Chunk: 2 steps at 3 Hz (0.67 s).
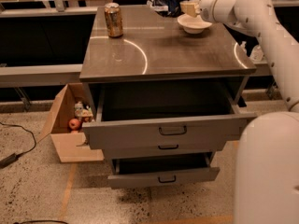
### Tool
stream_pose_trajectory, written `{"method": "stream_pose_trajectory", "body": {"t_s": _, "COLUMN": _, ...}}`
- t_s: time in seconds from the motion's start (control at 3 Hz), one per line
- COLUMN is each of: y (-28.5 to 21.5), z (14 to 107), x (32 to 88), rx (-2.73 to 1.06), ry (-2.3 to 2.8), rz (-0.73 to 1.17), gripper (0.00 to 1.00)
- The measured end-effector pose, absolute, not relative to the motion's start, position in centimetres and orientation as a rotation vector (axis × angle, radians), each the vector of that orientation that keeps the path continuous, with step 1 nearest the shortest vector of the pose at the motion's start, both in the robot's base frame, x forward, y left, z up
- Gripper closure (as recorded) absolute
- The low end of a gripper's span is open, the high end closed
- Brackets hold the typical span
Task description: Place blue chip bag into paper bowl
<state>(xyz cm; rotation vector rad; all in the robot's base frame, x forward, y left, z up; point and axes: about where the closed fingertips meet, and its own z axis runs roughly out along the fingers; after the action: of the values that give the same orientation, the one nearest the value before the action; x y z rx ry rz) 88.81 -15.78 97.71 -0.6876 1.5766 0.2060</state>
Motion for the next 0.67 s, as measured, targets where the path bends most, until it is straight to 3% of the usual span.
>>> {"method": "stream_pose_trajectory", "body": {"t_s": 0.67, "y": -18.0, "z": 95.9, "x": 94.0, "rx": -0.644, "ry": 1.625, "rz": 0.019, "gripper": 1.0}}
